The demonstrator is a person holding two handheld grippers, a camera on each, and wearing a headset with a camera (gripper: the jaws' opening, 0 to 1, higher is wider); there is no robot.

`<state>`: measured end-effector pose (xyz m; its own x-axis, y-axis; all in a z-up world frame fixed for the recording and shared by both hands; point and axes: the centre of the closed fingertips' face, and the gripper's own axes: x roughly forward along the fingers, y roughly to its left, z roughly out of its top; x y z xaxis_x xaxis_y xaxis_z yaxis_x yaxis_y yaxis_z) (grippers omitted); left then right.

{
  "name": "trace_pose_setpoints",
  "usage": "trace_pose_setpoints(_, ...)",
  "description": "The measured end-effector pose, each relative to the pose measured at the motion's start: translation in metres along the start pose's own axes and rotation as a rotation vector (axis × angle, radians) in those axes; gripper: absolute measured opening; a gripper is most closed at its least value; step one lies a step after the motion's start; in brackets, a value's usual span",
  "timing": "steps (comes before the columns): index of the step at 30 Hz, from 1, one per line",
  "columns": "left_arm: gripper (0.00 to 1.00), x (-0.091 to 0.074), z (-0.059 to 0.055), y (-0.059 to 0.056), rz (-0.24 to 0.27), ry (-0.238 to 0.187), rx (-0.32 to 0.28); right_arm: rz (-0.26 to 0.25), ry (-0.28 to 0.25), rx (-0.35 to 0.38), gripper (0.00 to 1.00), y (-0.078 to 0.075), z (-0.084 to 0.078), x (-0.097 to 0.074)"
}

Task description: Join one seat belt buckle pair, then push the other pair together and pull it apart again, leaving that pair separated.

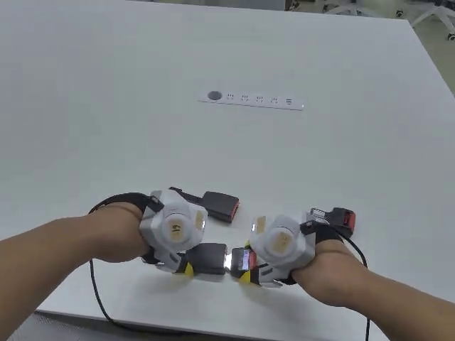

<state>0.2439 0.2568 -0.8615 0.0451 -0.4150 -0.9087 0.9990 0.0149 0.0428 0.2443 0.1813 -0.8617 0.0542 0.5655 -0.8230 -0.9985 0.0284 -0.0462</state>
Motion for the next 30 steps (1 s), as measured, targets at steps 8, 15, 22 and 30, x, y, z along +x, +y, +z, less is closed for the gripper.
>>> trace_pose_setpoints(8,0.3,-0.0006,0.0011,0.0019,0.016,-0.037,-0.025,0.005,0.003,0.006,0.32,0.0009,0.0,0.0002)
trace_pose_setpoints(15,0.29,-0.0012,0.001,0.0025,0.026,-0.048,-0.035,0.022,0.011,0.022,0.32,0.0003,-0.001,0.0004)
trace_pose_setpoints(22,0.3,-0.0013,0.0011,0.0027,0.026,-0.056,-0.038,0.024,0.008,0.026,0.33,0.0001,-0.0007,0.0001)
trace_pose_setpoints(30,0.3,-0.0016,0.0008,0.0023,0.027,-0.056,-0.042,0.022,-0.005,0.038,0.33,-0.0005,0.0001,0.0)
